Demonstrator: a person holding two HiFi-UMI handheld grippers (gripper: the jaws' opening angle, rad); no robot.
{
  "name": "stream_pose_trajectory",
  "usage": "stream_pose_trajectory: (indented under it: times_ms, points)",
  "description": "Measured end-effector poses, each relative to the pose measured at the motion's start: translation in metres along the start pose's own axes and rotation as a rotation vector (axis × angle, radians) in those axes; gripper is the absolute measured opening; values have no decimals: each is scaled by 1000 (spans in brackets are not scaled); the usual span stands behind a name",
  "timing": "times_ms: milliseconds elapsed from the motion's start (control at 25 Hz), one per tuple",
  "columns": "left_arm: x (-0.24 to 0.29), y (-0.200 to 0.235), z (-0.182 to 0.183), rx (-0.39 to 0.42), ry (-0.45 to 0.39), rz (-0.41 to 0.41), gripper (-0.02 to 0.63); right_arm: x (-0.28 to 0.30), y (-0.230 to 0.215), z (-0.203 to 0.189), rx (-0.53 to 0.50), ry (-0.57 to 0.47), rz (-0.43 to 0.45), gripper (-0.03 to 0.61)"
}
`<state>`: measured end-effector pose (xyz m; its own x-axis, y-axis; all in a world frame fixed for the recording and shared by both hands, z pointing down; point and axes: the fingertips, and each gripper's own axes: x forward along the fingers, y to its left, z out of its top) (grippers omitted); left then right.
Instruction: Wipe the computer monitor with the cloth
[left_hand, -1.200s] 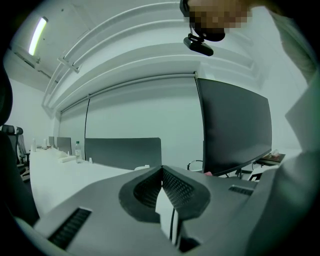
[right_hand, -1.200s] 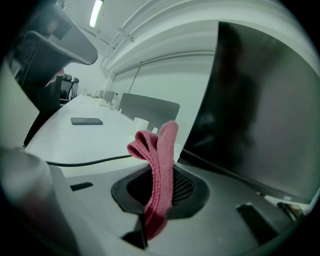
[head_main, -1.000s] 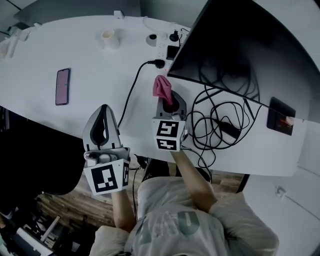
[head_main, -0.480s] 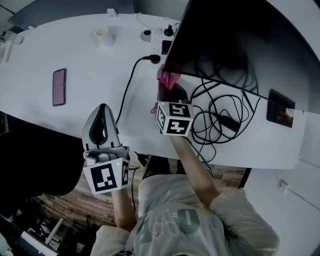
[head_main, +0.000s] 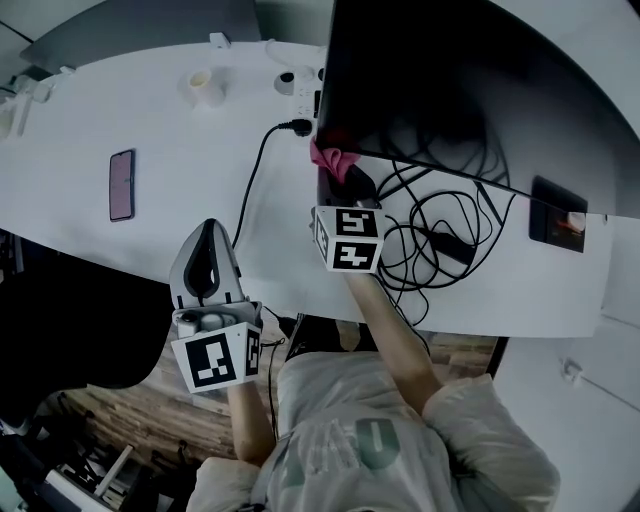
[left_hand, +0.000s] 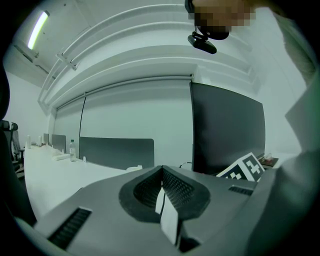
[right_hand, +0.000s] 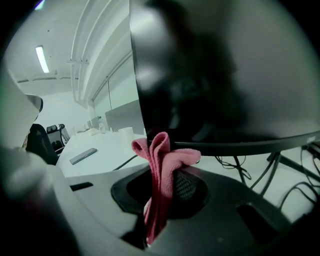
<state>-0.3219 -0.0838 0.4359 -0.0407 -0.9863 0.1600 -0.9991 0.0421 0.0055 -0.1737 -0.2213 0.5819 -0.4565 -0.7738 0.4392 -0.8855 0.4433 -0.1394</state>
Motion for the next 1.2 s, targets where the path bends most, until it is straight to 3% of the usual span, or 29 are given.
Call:
stream_pose_trajectory:
  times_ms: [160,480,760,1200]
  points:
    - [3,-14,6,8,-5,-18,15,-11,-20,-1,-9,15,-27,57]
    - [20,-80,13,14,-14,-106,15,-55,-120,-7,98,18,-166,57]
    - [38,-161,22,19,-37,-200,15,-98,-209,-15,150,7,-246,57]
    - [55,-304,19,20,-38,-362,15,-177,-373,-24,206,-43,-446,57]
